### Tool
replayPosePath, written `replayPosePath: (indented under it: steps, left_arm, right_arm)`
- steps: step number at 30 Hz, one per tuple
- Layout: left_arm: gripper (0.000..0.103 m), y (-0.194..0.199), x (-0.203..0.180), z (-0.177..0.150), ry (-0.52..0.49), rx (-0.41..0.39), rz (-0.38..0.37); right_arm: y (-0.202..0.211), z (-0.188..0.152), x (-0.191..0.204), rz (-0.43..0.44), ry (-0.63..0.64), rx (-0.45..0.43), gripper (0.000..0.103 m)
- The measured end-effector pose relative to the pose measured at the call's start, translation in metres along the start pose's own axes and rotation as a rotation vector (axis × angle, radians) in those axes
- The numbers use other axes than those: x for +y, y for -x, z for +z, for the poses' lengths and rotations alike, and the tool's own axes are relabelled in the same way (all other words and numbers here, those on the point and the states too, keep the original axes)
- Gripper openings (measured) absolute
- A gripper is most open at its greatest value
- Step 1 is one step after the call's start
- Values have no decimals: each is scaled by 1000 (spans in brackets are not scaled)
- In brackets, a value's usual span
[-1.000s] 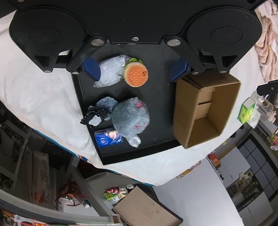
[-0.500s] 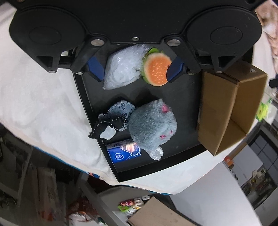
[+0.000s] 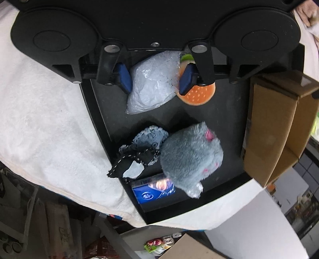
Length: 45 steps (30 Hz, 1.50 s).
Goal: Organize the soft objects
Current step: 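Grasp the clear plastic bag with the right tool and carry it over the box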
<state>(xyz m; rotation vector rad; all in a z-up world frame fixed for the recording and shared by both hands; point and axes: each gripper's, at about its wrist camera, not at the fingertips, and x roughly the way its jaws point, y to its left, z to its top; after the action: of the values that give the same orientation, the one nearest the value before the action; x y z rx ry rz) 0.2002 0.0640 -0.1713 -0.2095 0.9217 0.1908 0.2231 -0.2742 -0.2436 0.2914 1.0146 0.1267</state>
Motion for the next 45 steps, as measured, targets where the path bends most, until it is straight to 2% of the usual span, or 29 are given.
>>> replayPosePath:
  steps: [5,12,15,24,32,37,45]
  left_arm:
    - [8,1,4,1,13,-16,8]
    - [8,5,7,-2,13,-22,-19]
    - [8,7,9,-3,19,-20,-32]
    - [8,15,19,-4,36,-11,-35]
    - [8,20,32,-8,50,-28,-87]
    - [9,17,35,-12,48,-12,-128]
    - [9,14,43,-14,69,-8,-155]
  right_arm:
    - [2,1,-3,4,-14,-22,43]
    - [11,5,-2,-6,-6,-52,41]
    - [17,9,-3,17,-33,-41,41]
    - [43,16,19,20,9,-81,41]
    - [63,21,52,34,54,-119,41]
    - [71,25,74,45,79,-137,41]
    - [73,30,117,68,139,-152,41]
